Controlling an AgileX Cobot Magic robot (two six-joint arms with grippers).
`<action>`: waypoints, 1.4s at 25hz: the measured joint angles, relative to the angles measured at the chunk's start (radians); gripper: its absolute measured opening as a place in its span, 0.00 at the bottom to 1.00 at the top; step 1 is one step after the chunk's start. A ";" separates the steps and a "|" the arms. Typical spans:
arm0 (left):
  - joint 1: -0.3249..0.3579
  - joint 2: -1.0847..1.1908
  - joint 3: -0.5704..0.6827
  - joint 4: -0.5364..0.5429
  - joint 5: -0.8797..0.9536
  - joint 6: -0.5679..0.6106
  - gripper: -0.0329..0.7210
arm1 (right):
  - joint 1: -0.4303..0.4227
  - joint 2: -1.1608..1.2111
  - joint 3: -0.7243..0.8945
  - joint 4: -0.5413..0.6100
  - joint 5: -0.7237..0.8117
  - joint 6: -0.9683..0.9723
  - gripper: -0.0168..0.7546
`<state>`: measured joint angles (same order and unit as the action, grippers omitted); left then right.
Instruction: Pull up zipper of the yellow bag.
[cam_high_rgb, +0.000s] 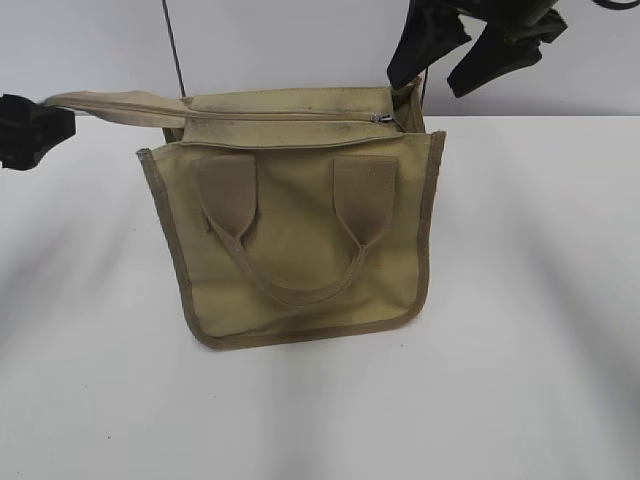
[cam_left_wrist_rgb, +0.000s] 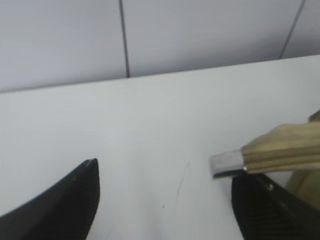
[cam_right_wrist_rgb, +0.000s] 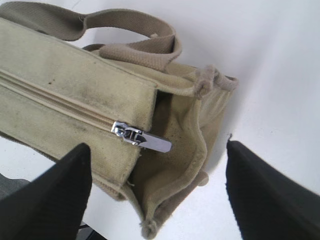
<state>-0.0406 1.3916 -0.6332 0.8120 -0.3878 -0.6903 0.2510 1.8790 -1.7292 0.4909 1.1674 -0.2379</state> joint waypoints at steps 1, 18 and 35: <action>-0.008 -0.008 0.000 -0.002 0.068 -0.024 0.88 | 0.000 -0.013 0.000 -0.012 -0.001 -0.001 0.81; -0.508 -0.243 -0.001 -0.554 1.007 0.294 0.76 | 0.000 -0.499 0.317 -0.226 -0.059 -0.005 0.75; -0.513 -0.991 0.008 -0.812 1.449 0.639 0.76 | 0.000 -1.444 1.157 -0.301 -0.073 -0.028 0.75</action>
<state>-0.5540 0.4002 -0.6247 0.0000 1.0608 -0.0516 0.2510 0.4353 -0.5719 0.1898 1.0943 -0.2657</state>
